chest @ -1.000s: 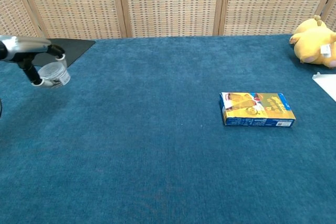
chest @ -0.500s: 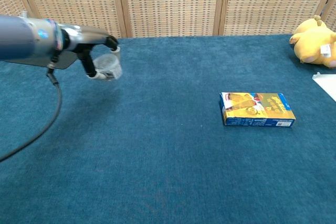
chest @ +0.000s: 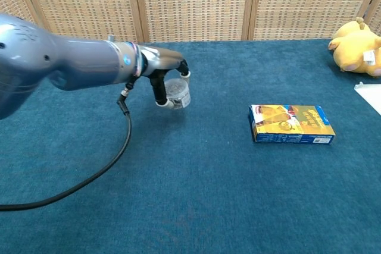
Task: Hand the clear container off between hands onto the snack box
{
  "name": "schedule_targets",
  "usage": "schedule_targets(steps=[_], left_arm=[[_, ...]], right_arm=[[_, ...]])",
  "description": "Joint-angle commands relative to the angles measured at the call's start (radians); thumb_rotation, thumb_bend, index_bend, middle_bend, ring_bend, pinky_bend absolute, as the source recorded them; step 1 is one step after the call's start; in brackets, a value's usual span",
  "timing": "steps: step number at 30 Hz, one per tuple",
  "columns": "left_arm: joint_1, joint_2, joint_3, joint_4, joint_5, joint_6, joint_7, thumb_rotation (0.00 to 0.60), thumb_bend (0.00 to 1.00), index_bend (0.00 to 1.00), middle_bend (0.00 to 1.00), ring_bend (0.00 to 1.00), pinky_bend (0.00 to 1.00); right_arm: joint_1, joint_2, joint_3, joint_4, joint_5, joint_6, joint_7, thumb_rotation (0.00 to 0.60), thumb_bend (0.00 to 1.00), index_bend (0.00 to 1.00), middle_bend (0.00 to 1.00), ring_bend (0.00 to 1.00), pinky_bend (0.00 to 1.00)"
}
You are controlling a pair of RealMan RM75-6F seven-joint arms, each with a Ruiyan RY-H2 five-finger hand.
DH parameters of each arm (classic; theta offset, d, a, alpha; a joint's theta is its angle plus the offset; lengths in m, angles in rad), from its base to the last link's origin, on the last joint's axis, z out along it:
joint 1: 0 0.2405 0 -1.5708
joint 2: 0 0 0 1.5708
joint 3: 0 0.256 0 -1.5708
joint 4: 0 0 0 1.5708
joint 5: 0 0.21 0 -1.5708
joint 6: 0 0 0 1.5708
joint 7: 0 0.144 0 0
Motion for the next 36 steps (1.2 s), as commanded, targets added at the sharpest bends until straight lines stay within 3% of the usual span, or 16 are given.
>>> schedule_targets(steps=[1,12,14,18,21,25,30,36], left_arm=[[-0.027,-0.04,-0.004,0.04,-0.01,-0.023,0.007,0.6,0.46,0.44,0.0,0.0,0.0],[-0.062,-0.135,-0.001,0.145,-0.004,-0.066,-0.01,0.6,0.45,0.4,0.0,0.0,0.0],[-0.064,-0.139,0.0,0.151,-0.003,-0.071,-0.011,0.6,0.42,0.34,0.0,0.0,0.0],[-0.067,-0.143,0.005,0.158,-0.004,-0.105,-0.023,0.599,0.33,0.14,0.0,0.0,0.0],[-0.066,-0.143,0.006,0.16,0.004,-0.115,-0.039,0.563,0.26,0.01,0.0,0.0,0.0],[-0.058,-0.136,0.003,0.145,0.036,-0.107,-0.07,0.526,0.24,0.0,0.0,0.0,0.0],[-0.029,-0.096,-0.008,0.085,0.089,-0.08,-0.121,0.525,0.24,0.0,0.0,0.0,0.0],[0.055,-0.004,0.012,-0.05,0.232,0.046,-0.185,0.524,0.24,0.0,0.0,0.0,0.0]], right_arm=[[0.001,-0.002,0.001,0.005,0.003,-0.004,0.002,0.6,0.0,0.04,0.0,0.0,0.0],[0.001,-0.004,0.005,0.017,0.013,-0.012,0.015,0.6,0.0,0.04,0.0,0.0,0.0],[0.001,-0.005,0.005,0.018,0.014,-0.012,0.016,0.6,0.0,0.04,0.0,0.0,0.0],[0.0,-0.005,0.007,0.019,0.015,-0.013,0.025,0.6,0.0,0.04,0.0,0.0,0.0],[0.0,-0.006,0.007,0.02,0.013,-0.013,0.025,0.6,0.0,0.04,0.0,0.0,0.0],[0.0,-0.006,0.007,0.021,0.015,-0.015,0.026,0.6,0.0,0.05,0.0,0.0,0.0],[0.001,-0.007,0.005,0.024,0.014,-0.019,0.023,0.6,0.0,0.04,0.0,0.0,0.0],[0.001,-0.01,0.006,0.026,0.016,-0.017,0.015,0.6,0.0,0.04,0.0,0.0,0.0]])
